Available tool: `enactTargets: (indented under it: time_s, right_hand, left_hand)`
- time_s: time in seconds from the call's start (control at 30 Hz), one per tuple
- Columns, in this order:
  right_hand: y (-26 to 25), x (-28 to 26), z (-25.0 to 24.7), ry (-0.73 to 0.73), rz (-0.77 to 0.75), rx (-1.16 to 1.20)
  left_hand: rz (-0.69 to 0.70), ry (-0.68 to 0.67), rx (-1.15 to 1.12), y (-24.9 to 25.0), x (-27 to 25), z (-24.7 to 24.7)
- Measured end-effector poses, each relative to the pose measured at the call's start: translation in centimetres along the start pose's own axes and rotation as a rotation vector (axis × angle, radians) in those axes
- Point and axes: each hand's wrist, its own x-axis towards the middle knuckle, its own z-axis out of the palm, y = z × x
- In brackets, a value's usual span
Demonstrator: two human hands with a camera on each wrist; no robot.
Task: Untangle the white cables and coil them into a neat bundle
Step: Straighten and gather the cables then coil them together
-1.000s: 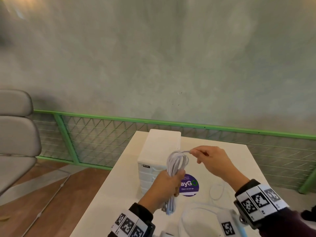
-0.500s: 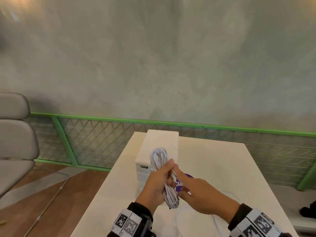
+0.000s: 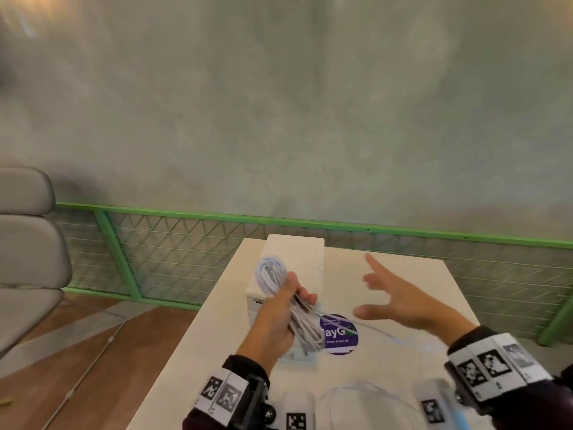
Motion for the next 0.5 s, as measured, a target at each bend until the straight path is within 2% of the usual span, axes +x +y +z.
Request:
enactTargets:
  time_s: [0.13,0.2,0.4,0.5]
  right_hand:
    - [-1.8,2.0,6.2,-0.207,-0.034,0.404]
    - [-2.4,1.9,7.3,-0.264,-0.033,0.521]
    - [-2.7,1.4,7.9,-0.316,0.044,0.273]
    - [-3.9,1.5,8.2,-0.207,0.023,-0.013]
  left_hand:
    - [-0.129,-0.063,-0.020,-1.3,-0.9,2.1]
    - [-0.153,-0.062,-0.024,-1.5,-0.9,1.9]
    - [-0.034,0.042,-0.117,-0.4,-0.2,0.4]
    - [0.027,0.113,-0.008,0.3,0.3,0.6]
